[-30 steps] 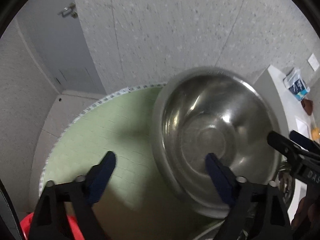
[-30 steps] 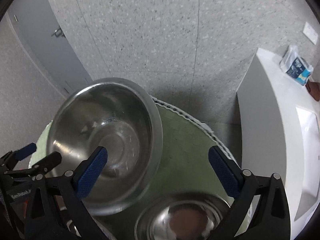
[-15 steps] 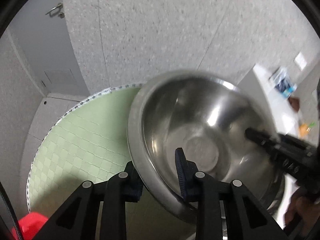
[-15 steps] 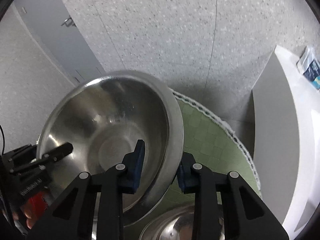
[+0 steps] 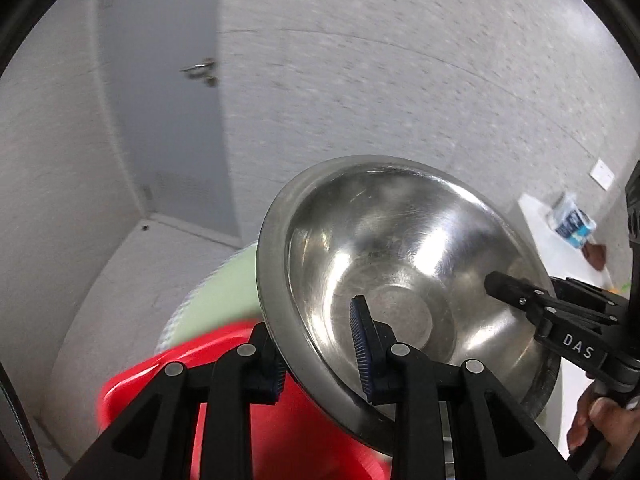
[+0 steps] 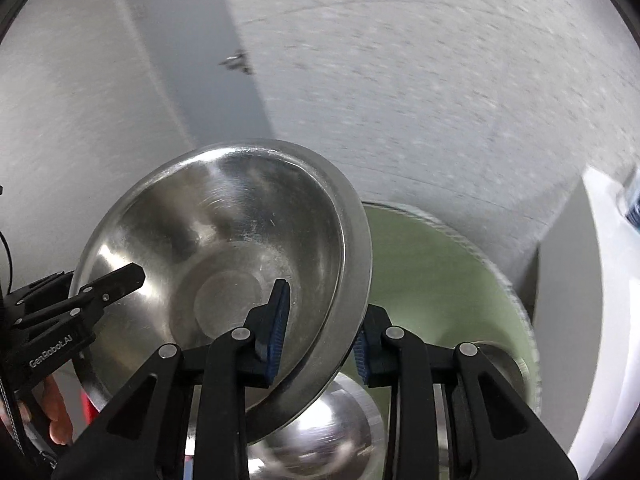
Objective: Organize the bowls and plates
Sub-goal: 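Carry the steel bowl into the red basin and open both grippers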
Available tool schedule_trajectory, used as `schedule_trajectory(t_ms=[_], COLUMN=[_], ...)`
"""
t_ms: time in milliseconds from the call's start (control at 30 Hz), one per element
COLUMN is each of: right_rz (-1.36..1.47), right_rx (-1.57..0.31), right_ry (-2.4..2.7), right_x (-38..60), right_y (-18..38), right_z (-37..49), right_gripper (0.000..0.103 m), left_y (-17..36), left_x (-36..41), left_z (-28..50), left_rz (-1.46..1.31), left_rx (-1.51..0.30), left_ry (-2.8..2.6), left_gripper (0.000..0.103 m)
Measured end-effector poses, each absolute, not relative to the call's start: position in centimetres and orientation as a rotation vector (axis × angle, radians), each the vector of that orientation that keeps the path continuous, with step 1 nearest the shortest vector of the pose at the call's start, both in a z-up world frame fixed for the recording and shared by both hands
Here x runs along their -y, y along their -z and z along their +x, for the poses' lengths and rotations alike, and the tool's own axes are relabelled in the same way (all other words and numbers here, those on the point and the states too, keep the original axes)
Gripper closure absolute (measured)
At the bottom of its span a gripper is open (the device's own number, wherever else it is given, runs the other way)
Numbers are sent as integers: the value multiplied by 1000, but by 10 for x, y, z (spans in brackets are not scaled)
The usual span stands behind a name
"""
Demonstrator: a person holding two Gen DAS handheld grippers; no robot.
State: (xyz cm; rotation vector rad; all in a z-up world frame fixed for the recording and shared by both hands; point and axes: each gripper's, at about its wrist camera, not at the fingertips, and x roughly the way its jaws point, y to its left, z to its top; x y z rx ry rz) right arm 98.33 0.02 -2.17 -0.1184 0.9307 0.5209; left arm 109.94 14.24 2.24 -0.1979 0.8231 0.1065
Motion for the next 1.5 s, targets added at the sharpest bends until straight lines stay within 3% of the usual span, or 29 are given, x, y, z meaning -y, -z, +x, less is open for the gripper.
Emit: schedule_trajectory(t_ms=[433, 833, 1033, 1100, 1200, 1500], right_rz=[-252, -399, -428, -430, -434, -328], right_rx=[-981, -1004, -1018, -1021, -1033, -1048], right_ry=[-749, -739, -709, -708, -715, -744], right_x=[-90, -114, -116, -116, -116, -96], right_y=[53, 99, 116, 120, 123, 110], right_z=[881, 843, 836, 833, 826, 823], right_gripper=[74, 74, 67, 62, 32, 24], left_y=[-37, -3, -4, 0, 4, 1], left_x=[-189, -200, -191, -184, -172, -148], left_z=[945, 947, 962, 960, 965, 964], left_rz=[-319, -343, -290, -267, -244, -212], left_rx=[-861, -984, -973, -1006, -1011, -985], left_ry=[-299, -330, -341, -328, -332, -339], left_gripper=[78, 77, 75, 70, 62, 28])
